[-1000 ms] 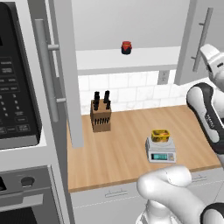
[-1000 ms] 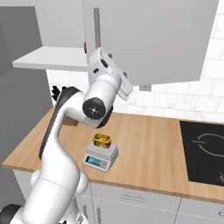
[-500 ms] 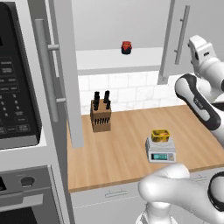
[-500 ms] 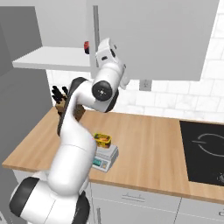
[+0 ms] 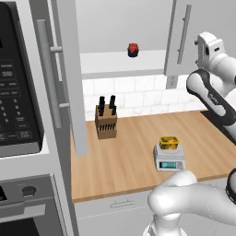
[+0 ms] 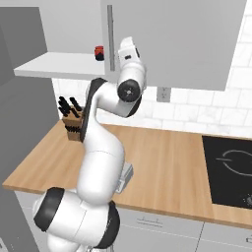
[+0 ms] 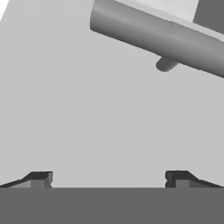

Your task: Pick the canned food and place it on the digital scale for weighing, and close the cabinet.

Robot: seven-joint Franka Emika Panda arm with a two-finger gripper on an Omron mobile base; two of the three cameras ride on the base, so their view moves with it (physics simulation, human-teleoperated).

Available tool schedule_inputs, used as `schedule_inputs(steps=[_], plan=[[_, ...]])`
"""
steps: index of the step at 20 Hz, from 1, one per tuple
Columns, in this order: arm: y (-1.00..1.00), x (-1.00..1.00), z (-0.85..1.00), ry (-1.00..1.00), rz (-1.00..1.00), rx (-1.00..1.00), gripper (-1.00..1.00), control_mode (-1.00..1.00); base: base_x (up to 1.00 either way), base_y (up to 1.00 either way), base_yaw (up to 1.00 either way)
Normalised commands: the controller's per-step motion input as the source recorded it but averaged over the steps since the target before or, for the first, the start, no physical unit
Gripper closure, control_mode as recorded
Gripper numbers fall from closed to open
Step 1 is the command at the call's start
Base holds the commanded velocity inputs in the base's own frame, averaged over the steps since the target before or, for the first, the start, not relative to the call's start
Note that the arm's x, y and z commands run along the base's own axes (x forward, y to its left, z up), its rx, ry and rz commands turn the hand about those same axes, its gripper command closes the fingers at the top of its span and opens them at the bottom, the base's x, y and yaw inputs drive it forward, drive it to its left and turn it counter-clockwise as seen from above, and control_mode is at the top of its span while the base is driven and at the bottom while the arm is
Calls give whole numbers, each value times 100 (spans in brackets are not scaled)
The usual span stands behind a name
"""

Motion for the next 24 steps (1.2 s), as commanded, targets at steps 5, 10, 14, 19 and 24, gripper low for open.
schedule_inputs(steps=[5, 10, 14, 19, 24], plan=[[0, 90, -33, -4, 6, 0, -100, -100, 0, 0, 0], [0, -36, -29, -26, 2, 3, -100, -100, 0, 0, 0], [0, -57, -17, -31, 0, 4, -100, -100, 0, 0, 0], [0, -83, 19, -14, 0, -1, -100, -100, 0, 0, 0], [11, -100, 50, -6, 2, -8, -100, -100, 0, 0, 0]])
